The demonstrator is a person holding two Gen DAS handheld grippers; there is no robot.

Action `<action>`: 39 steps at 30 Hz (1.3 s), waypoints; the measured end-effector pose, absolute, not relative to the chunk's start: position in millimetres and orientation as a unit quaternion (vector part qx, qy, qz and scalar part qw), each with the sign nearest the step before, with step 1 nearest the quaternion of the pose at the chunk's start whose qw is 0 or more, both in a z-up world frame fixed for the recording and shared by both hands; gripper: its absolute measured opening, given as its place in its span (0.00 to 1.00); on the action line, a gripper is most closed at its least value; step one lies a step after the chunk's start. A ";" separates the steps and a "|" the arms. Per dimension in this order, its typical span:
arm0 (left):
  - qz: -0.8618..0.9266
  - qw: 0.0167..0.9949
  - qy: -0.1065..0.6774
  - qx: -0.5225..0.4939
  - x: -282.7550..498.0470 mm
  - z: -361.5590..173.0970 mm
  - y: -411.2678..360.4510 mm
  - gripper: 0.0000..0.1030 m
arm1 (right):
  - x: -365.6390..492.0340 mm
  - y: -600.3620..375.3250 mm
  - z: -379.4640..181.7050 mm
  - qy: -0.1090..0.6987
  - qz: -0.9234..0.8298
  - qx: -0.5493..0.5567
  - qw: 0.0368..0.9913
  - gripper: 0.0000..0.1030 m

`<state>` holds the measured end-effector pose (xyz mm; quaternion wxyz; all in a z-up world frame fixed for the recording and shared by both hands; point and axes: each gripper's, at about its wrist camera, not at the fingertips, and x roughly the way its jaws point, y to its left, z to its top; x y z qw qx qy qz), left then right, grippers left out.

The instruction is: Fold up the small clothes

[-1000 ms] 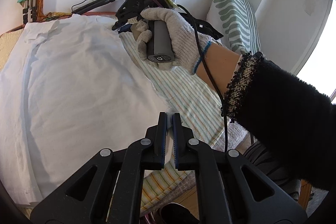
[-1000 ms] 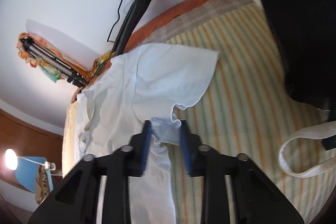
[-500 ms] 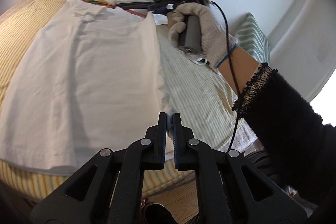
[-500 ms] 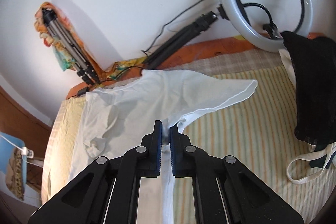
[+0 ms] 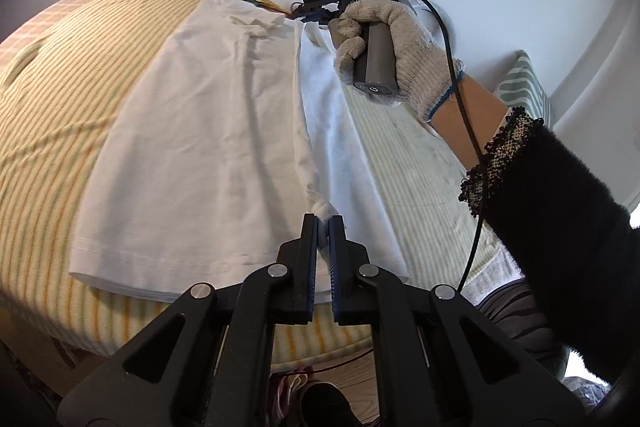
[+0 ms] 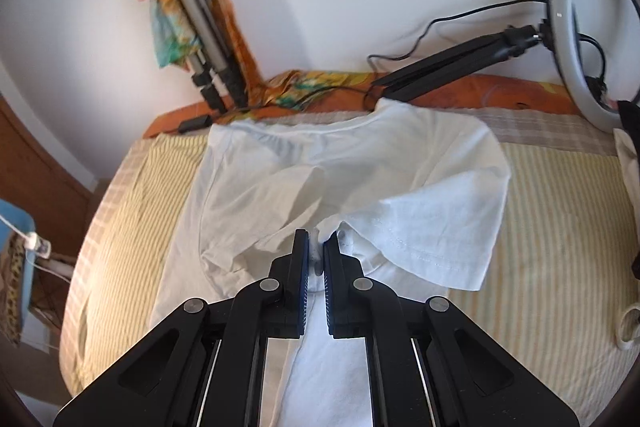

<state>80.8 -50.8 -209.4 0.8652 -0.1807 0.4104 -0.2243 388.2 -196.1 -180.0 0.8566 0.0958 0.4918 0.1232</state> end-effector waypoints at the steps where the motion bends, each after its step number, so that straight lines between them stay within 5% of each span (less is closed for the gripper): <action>1: -0.223 0.864 0.413 -0.181 81.2 -211.2 -48.9 0.03 | 388.3 -190.8 -182.8 0.494 0.124 0.088 0.856 0.05; 11: -0.235 0.861 0.426 -0.151 76.8 -218.5 -50.1 0.04 | 379.6 -156.5 -211.8 0.516 0.125 0.012 0.847 0.05; 16: -0.245 0.859 0.428 -0.140 72.0 -210.6 -51.0 0.04 | 377.9 -163.5 -211.1 0.540 0.149 0.029 0.828 0.13; 19: -0.245 0.862 0.425 -0.129 67.7 -200.2 -46.3 0.19 | 375.1 -177.9 -194.7 0.546 0.193 0.065 0.812 0.21; 21: -0.242 0.867 0.417 -0.127 63.3 -192.5 -38.2 0.39 | 370.6 -196.1 -176.1 0.532 0.216 0.093 0.814 0.25; 25: -0.238 0.873 0.406 -0.130 60.0 -177.5 -20.4 0.39 | 366.4 -246.2 -147.3 0.492 0.191 0.135 0.839 0.41; 32: -0.227 0.886 0.382 -0.130 98.6 -156.6 -4.9 0.39 | 380.2 -329.8 -183.2 0.500 0.084 0.229 0.831 0.42; 39: -0.194 0.904 0.353 -0.142 159.2 -156.5 9.9 0.39 | 394.1 -311.0 -205.6 0.502 0.133 0.255 0.816 0.42</action>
